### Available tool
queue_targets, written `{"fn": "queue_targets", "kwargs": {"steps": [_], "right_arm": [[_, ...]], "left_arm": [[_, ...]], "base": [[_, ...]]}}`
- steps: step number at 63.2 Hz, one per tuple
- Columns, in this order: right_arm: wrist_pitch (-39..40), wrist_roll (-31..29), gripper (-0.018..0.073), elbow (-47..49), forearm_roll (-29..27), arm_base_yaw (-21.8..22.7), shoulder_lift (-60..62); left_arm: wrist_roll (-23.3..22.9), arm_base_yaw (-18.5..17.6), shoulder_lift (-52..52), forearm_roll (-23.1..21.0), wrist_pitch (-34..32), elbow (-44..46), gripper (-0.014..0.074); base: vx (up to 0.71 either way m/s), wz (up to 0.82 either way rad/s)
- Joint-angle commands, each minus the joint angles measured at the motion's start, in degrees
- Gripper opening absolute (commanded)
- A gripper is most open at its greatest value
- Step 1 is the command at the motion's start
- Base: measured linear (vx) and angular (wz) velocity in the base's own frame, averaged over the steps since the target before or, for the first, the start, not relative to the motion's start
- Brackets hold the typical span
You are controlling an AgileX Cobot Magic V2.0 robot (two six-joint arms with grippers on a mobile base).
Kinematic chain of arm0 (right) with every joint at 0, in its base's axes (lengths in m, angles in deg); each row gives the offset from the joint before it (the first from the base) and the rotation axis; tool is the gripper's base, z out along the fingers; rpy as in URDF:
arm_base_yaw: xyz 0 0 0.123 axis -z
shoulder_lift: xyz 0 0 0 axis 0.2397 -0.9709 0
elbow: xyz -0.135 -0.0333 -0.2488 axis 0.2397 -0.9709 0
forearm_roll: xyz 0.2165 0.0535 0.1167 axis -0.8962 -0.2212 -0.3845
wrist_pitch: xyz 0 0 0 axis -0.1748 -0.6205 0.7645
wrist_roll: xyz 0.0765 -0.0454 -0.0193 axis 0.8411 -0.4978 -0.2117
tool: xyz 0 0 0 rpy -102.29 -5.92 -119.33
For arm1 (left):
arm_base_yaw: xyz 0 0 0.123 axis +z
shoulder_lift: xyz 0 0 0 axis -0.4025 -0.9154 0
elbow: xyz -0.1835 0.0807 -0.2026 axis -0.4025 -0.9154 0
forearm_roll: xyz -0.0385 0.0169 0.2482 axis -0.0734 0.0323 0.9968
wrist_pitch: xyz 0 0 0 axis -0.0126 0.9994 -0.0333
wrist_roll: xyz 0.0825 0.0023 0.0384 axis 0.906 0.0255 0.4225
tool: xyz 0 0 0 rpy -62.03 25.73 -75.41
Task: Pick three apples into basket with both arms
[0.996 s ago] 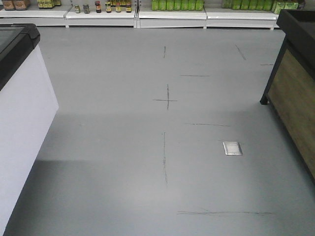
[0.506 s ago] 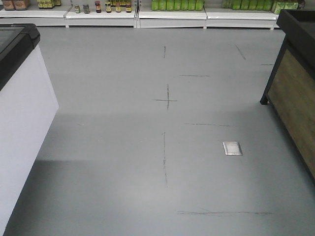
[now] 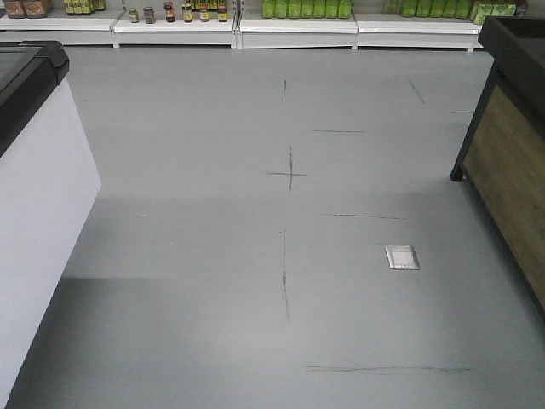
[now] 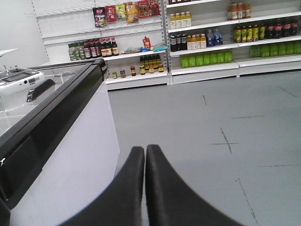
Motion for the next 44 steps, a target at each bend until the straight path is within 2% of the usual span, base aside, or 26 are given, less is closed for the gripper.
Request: {"fn": "queue_targets", "kwargs": {"steps": [1, 44], "right_arm": [[4.14, -0.22, -0.0004, -0.78, 0.57, -0.04, 0.77], [4.14, -0.22, -0.0004, -0.78, 0.57, -0.04, 0.77]], "left_arm": [[-0.03, -0.13, 0.91, -0.55, -3.83, -0.47, -0.0006], [-0.03, -0.13, 0.91, -0.55, -3.83, -0.47, -0.0006]], "base": [[0.00, 0.00], [0.05, 0.01]]}}
